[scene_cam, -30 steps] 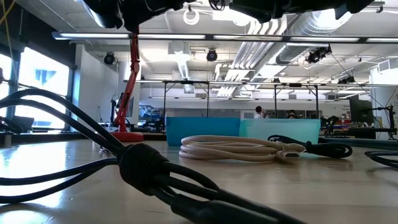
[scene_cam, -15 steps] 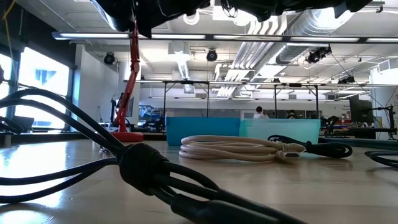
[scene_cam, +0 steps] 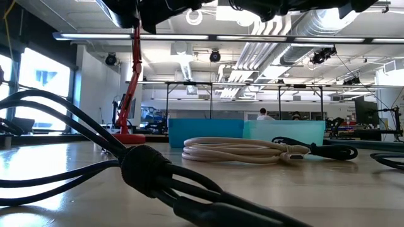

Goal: Pick & Place USB Port
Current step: Put the black charger cable into the green bin

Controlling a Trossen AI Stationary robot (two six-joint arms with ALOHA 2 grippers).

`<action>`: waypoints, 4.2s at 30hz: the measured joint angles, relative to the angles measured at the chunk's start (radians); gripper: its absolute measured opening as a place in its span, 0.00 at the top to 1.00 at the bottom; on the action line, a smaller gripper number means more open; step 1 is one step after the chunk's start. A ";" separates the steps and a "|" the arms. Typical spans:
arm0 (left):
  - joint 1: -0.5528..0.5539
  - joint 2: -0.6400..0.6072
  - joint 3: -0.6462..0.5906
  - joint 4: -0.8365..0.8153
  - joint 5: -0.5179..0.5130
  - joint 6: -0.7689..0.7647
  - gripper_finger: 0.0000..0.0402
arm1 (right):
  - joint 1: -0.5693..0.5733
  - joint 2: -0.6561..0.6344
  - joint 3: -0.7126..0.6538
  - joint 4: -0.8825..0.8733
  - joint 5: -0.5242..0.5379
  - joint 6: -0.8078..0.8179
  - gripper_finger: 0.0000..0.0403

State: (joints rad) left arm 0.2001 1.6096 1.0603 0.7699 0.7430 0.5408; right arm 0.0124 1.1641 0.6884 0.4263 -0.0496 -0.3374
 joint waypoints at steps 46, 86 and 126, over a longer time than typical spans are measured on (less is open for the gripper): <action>0.003 0.000 0.000 -0.188 -0.198 -0.013 0.51 | -0.015 -0.061 -0.002 -0.169 0.233 -0.025 1.00; 0.002 -0.210 -0.001 -0.840 -0.805 0.055 0.51 | -0.641 0.032 -0.001 -0.706 0.265 0.312 1.00; -0.006 -0.541 -0.001 -1.387 -0.909 -0.089 0.51 | -0.780 0.262 -0.001 -0.448 0.159 0.251 0.65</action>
State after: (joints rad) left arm 0.1944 1.0683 1.0592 -0.6167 -0.1664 0.4520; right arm -0.7677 1.4261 0.6876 -0.0217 0.1091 -0.0864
